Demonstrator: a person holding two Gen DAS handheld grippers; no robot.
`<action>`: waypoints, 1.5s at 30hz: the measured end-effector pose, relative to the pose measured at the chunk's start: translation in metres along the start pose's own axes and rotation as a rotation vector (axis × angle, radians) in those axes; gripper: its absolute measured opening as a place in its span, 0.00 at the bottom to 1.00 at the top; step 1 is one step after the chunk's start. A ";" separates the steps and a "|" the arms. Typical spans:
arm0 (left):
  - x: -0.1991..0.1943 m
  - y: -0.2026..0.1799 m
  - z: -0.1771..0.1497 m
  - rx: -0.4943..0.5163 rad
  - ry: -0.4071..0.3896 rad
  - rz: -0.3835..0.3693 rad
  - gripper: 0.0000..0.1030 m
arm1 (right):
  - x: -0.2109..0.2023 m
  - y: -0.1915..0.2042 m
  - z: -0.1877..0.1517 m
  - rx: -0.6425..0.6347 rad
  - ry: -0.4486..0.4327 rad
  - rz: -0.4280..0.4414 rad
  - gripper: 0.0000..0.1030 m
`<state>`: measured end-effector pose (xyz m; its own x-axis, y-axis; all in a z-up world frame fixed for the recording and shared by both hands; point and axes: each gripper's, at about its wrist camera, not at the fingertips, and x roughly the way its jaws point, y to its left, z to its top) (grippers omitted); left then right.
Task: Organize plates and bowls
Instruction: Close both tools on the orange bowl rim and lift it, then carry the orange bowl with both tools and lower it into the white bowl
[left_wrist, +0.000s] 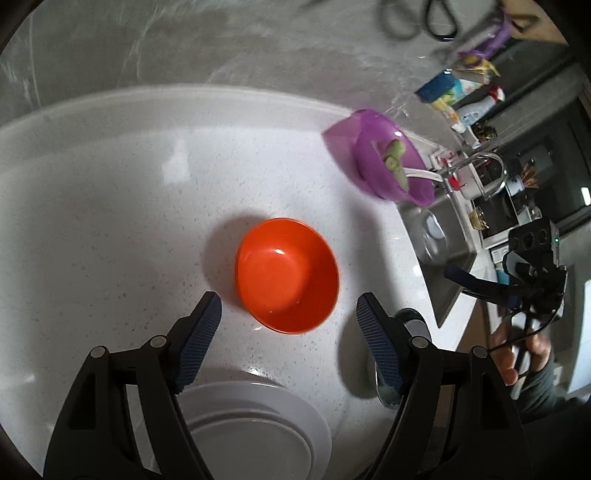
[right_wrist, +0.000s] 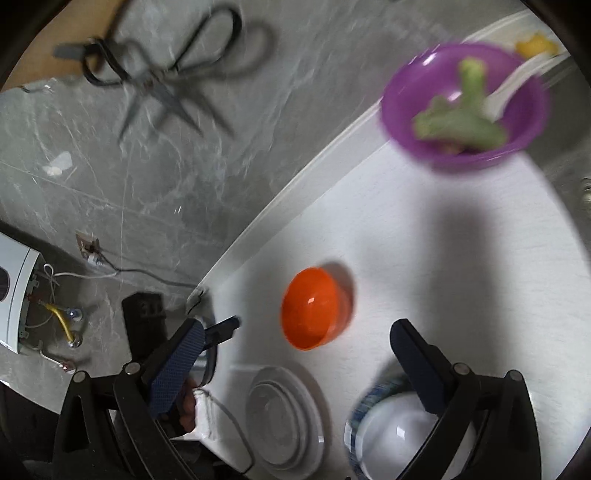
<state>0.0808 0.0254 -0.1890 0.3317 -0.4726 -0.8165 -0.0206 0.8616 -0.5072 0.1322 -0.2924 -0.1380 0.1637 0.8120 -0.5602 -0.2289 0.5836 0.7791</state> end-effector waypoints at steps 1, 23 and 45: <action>0.009 0.007 0.006 -0.029 0.030 0.015 0.72 | 0.009 -0.001 0.003 0.018 0.006 0.004 1.00; 0.101 0.018 0.010 0.068 0.107 0.215 0.66 | 0.130 -0.027 0.007 0.017 0.285 -0.191 0.67; 0.104 0.019 0.007 0.045 0.100 0.109 0.15 | 0.146 -0.035 0.009 0.025 0.312 -0.239 0.15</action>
<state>0.1219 -0.0062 -0.2814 0.2339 -0.3905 -0.8904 -0.0086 0.9149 -0.4035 0.1728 -0.1938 -0.2442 -0.0909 0.6164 -0.7822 -0.1952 0.7592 0.6209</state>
